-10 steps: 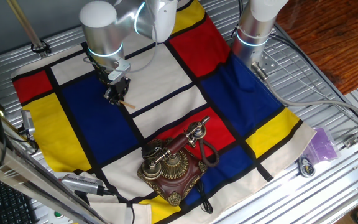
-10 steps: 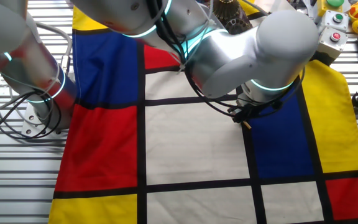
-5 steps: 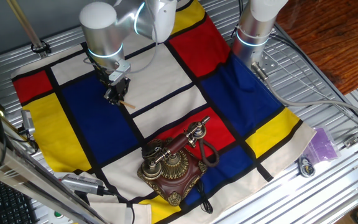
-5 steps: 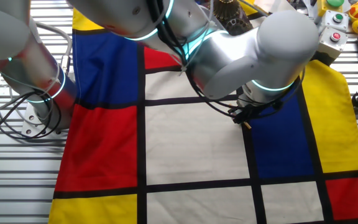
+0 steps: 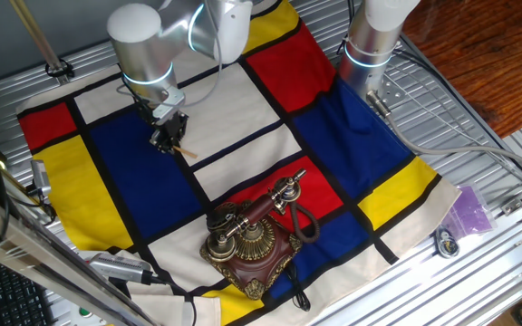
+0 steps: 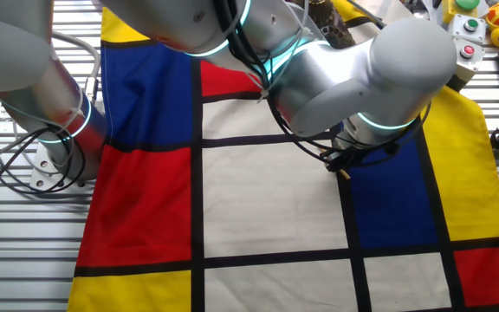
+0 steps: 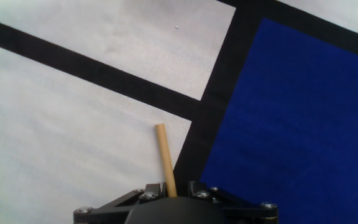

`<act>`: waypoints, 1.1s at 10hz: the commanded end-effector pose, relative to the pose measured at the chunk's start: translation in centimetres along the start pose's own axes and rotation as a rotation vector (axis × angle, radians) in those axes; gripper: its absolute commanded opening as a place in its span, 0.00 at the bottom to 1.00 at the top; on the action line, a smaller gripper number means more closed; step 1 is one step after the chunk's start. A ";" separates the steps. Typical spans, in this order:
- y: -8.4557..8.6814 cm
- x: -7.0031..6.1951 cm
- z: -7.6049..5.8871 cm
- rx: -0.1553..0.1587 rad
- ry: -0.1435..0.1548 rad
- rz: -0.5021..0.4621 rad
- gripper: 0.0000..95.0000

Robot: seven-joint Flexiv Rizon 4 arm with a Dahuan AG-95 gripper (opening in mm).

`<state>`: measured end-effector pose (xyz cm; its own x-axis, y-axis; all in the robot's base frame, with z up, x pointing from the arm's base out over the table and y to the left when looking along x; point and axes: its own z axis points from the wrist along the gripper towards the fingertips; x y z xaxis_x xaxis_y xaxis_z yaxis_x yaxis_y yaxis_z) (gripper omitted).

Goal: Dial a number on an old rotary phone

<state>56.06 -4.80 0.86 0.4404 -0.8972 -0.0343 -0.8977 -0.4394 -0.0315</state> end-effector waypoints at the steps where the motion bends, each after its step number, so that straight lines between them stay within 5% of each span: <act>1: 0.0 0.0 0.0 -0.001 -0.008 0.000 0.20; 4: 0.0 0.0 0.0 -0.002 -0.020 0.007 0.20; 5: 0.0 0.0 0.0 -0.003 -0.024 0.011 0.00; 11: 0.0 0.0 0.0 0.004 -0.043 0.042 0.00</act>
<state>56.10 -4.83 0.88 0.4061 -0.9109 -0.0735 -0.9138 -0.4047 -0.0332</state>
